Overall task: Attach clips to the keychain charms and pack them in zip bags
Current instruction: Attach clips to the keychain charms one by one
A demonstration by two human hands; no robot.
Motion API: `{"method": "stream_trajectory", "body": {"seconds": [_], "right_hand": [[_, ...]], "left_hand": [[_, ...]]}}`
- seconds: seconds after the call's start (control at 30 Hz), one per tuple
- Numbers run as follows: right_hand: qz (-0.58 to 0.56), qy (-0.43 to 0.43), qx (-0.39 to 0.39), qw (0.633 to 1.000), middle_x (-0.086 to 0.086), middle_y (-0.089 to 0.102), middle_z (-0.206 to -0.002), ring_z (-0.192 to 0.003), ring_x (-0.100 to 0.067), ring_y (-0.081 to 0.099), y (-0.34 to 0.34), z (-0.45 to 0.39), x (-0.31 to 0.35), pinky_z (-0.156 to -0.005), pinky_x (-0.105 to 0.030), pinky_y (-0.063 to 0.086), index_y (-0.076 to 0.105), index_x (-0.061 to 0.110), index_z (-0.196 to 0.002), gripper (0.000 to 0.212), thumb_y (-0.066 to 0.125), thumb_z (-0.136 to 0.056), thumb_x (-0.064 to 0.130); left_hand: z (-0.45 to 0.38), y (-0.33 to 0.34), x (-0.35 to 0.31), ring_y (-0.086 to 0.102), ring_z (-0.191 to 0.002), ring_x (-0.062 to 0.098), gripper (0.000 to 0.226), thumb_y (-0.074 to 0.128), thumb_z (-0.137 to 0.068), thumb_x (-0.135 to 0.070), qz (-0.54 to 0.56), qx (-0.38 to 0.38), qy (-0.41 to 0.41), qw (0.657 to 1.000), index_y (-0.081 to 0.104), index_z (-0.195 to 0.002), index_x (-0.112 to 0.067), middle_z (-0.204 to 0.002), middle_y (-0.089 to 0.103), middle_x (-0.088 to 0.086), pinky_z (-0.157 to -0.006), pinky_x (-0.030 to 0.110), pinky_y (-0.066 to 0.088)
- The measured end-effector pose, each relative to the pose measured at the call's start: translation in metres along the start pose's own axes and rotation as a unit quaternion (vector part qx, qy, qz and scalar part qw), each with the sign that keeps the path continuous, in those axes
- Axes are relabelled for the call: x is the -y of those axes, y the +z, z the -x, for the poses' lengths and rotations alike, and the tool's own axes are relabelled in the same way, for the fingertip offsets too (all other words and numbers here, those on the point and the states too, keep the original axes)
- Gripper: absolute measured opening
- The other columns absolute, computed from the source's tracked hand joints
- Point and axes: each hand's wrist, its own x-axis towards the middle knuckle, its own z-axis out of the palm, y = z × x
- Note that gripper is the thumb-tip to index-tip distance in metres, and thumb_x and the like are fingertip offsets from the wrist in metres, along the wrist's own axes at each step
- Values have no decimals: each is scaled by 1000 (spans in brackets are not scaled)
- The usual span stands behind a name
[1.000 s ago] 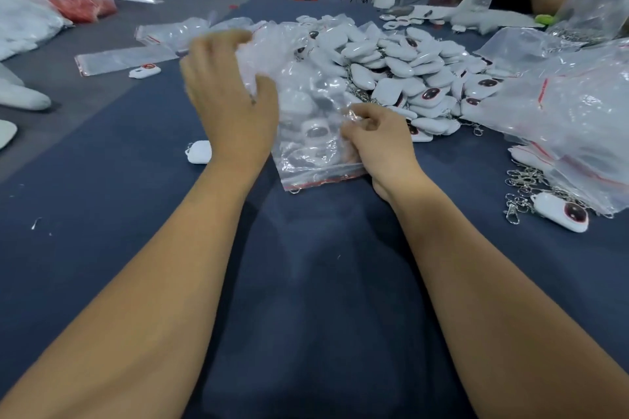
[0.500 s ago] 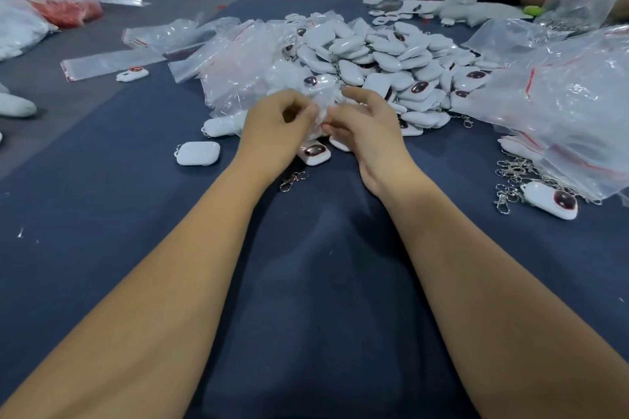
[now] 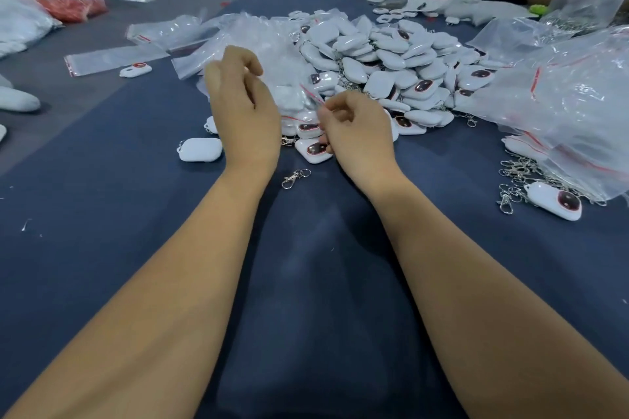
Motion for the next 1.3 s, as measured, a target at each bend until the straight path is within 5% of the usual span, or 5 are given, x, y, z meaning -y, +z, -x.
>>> {"method": "stream_trajectory", "body": {"seconds": [0.2, 0.33, 0.53, 0.9, 1.3], "right_hand": [[298, -98, 49, 948, 9, 61, -82, -85, -15, 54, 4, 8, 0, -64, -29, 40, 62, 22, -84, 18, 55, -87, 38], [388, -123, 77, 910, 0, 63, -91, -99, -26, 51, 11, 10, -1, -71, -34, 43, 60, 18, -95, 23, 59, -82, 37], [285, -64, 70, 954, -3, 58, -112, -103, -22, 53, 10, 7, 0, -85, -36, 46, 56, 16, -116, 40, 68, -78, 14], [-120, -11, 23, 992, 6, 62, -73, -66, -8, 56, 5, 8, 9, -62, -25, 50, 62, 22, -79, 26, 71, -79, -2], [-64, 13, 23, 998, -3, 52, -65, -65, -13, 46, 12, 1, 8, -64, -29, 40, 64, 7, -70, 15, 70, -84, 6]], "left_hand": [[-20, -16, 11, 38, -88, 4, 42, 29, -72, 9, -101, -73, 65, 990, 67, -80, -9, -99, 31, -8, -79, 10, 34], [-12, -8, 23, 47, -94, 9, 33, 41, -83, 3, -190, 129, -29, 973, 70, -85, -14, -111, 42, 2, -75, 6, 32], [-8, 2, 30, 57, -101, 27, 26, 50, -83, -2, -254, 237, -81, 934, 71, -82, -18, -115, 53, 10, -81, 30, 44], [2, 3, 22, 55, -89, 16, 17, 63, -81, -20, -248, 245, -49, 936, 72, -94, -29, -113, 62, 3, -74, 25, 36], [3, 2, 18, 48, -49, 9, 30, 50, -76, -10, -66, 295, -175, 937, 61, -56, -29, -45, 53, -12, -61, 27, 41]]}}
